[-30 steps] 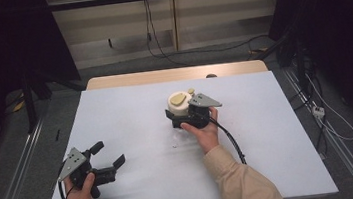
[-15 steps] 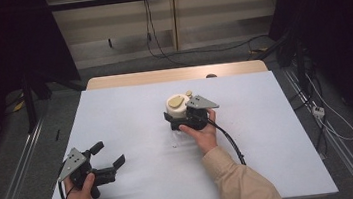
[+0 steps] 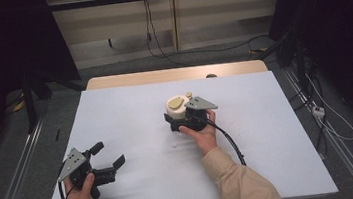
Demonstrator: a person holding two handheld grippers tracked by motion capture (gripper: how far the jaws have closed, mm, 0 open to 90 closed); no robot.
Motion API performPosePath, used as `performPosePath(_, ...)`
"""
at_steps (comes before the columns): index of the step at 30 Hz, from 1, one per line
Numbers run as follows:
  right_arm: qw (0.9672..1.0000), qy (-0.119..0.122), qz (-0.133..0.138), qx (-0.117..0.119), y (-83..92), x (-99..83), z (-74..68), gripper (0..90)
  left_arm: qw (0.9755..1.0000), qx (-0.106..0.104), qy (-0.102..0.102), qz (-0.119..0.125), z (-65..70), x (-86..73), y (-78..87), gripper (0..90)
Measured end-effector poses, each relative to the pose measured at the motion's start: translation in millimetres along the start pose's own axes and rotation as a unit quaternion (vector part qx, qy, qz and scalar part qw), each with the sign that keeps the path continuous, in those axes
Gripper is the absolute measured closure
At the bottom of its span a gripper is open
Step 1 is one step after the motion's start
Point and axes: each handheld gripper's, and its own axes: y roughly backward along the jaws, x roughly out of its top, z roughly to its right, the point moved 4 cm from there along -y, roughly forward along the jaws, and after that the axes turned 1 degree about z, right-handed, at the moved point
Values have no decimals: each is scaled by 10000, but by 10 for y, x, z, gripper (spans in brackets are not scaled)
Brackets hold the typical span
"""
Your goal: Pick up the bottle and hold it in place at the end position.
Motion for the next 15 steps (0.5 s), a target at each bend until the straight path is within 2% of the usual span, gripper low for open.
performPosePath(15,10000,-36,-45,13,-18,-33,15,70,10000,-37,19,-30,3,-7,-6,32)
